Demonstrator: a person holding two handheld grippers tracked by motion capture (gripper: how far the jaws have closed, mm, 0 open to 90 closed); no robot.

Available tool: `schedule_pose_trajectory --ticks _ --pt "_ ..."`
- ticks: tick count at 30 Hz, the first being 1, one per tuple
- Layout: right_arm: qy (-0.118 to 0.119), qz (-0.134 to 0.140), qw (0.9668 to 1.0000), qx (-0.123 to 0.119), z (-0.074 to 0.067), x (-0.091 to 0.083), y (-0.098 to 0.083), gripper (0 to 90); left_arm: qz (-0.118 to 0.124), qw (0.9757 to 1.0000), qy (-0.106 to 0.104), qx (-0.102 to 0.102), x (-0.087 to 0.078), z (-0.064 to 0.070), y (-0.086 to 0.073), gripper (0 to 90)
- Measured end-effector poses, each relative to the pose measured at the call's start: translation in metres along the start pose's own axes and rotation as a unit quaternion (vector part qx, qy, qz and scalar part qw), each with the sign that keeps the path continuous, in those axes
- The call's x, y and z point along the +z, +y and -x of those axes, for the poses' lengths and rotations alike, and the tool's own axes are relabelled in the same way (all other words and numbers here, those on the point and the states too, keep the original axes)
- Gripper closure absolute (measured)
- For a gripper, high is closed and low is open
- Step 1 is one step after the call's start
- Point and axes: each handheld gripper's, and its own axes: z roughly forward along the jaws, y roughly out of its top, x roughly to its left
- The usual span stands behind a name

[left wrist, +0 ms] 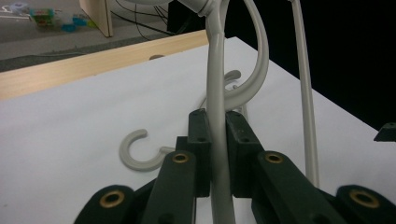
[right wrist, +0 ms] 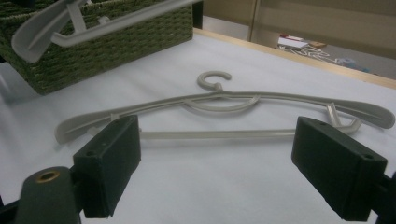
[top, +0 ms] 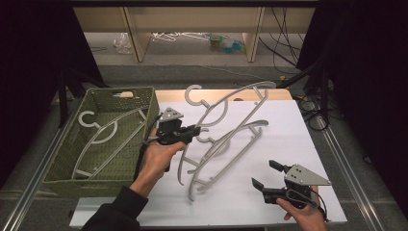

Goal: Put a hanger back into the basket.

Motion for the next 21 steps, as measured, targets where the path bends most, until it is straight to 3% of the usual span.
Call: schedule_pose_trajectory --ticks 10,12,21 --pt "-0.002 0.002 0.9999 -0.011 0.001 0.001 0.000 16.6 0.003 0.9994 0.030 0.017 -0.034 -0.020 0.011 81.7" --pt "0.002 -0.004 1.0000 -0.001 0.000 0.001 0.000 16.6 0.003 0.9992 0.036 0.015 -0.040 -0.026 0.012 81.7" --pt "0.001 -0.005 1.0000 0.001 0.000 0.001 0.000 16.6 0.010 0.9978 0.064 0.009 -0.068 -0.052 0.013 81.7"
